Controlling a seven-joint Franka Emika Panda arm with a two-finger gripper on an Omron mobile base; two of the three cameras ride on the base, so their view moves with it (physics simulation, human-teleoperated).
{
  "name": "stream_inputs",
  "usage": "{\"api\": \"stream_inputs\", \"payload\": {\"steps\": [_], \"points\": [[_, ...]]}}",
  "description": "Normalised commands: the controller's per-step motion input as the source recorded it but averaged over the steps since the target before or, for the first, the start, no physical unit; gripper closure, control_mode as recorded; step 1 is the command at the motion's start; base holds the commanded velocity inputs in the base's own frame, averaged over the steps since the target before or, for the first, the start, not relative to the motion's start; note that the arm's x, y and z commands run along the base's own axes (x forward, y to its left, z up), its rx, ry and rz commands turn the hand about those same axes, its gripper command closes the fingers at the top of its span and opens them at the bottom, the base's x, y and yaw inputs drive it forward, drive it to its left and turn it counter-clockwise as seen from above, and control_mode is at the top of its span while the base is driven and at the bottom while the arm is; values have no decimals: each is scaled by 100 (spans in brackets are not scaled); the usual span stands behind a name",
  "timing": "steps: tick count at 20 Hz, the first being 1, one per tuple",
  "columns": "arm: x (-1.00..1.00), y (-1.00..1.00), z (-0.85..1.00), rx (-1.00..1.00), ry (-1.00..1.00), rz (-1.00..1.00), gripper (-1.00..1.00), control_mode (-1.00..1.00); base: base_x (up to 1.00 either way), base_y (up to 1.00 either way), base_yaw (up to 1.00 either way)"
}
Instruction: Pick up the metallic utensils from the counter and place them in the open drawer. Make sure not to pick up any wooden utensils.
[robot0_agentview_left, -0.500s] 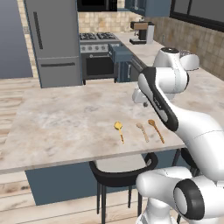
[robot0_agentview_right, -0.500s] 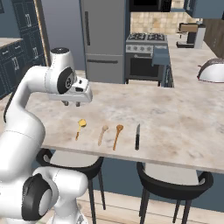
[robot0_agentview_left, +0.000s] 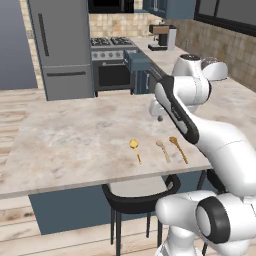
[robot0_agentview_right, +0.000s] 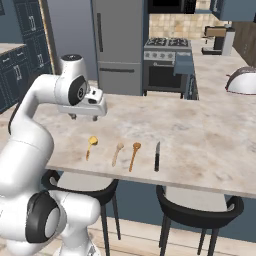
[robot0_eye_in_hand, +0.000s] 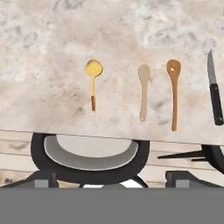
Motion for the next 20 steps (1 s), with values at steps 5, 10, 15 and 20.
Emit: {"api": "stream_inputs", "payload": {"steps": [5, 10, 15, 20], "points": [[52, 20, -26, 0, 0, 0, -100, -100, 0, 0, 0], [18, 16, -42, 0, 0, 0, -100, -100, 0, 0, 0], [1, 0, -48, 0, 0, 0, -100, -100, 0, 0, 0], [0, 1, -48, 0, 0, 2, -100, -100, 0, 0, 0]]}}
